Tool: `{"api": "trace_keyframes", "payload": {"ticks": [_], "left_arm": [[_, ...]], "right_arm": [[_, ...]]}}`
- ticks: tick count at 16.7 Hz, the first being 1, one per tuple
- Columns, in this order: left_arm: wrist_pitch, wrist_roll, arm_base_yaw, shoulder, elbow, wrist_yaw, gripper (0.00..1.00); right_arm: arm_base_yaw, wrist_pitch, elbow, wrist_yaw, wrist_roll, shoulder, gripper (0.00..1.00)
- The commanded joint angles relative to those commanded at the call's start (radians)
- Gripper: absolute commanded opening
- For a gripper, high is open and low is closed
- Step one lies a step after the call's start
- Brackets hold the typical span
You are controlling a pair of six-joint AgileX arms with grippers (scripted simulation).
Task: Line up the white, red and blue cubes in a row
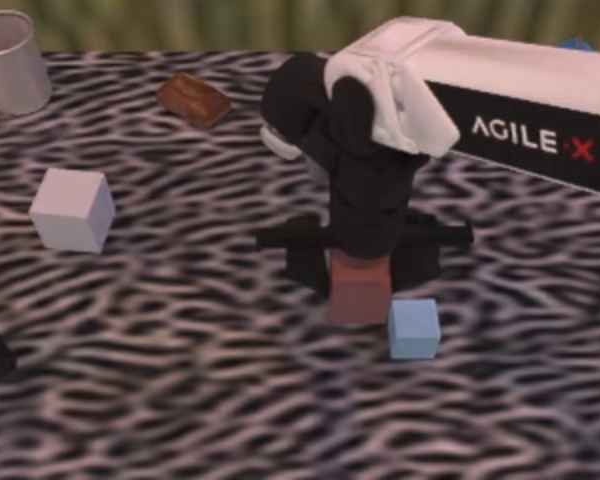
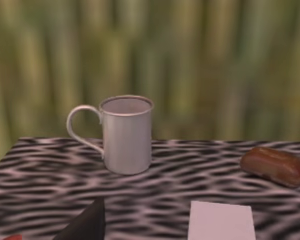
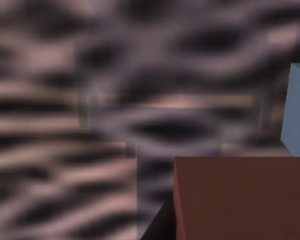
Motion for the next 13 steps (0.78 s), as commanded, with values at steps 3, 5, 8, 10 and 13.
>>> {"api": "trace_keyframes", "payload": {"ticks": [3, 5, 8, 10, 13], "left_arm": [[0.0, 0.0, 0.0, 0.0, 0.0, 0.0, 1.0], [0.0, 0.0, 0.0, 0.0, 0.0, 0.0, 1.0], [0.0, 0.0, 0.0, 0.0, 0.0, 0.0, 1.0], [0.0, 0.0, 0.0, 0.0, 0.0, 0.0, 1.0], [0.0, 0.0, 0.0, 0.0, 0.0, 0.0, 1.0]], "right_arm": [[-0.005, 0.002, -0.003, -0.002, 0.001, -0.003, 0.0], [-0.005, 0.019, -0.017, -0.002, 0.001, 0.002, 0.0], [-0.004, 0.114, -0.08, -0.002, 0.004, 0.033, 0.0], [-0.001, 0.191, -0.127, 0.0, 0.005, 0.056, 0.0], [0.004, 0.239, -0.162, 0.001, 0.005, 0.077, 0.0]]}}
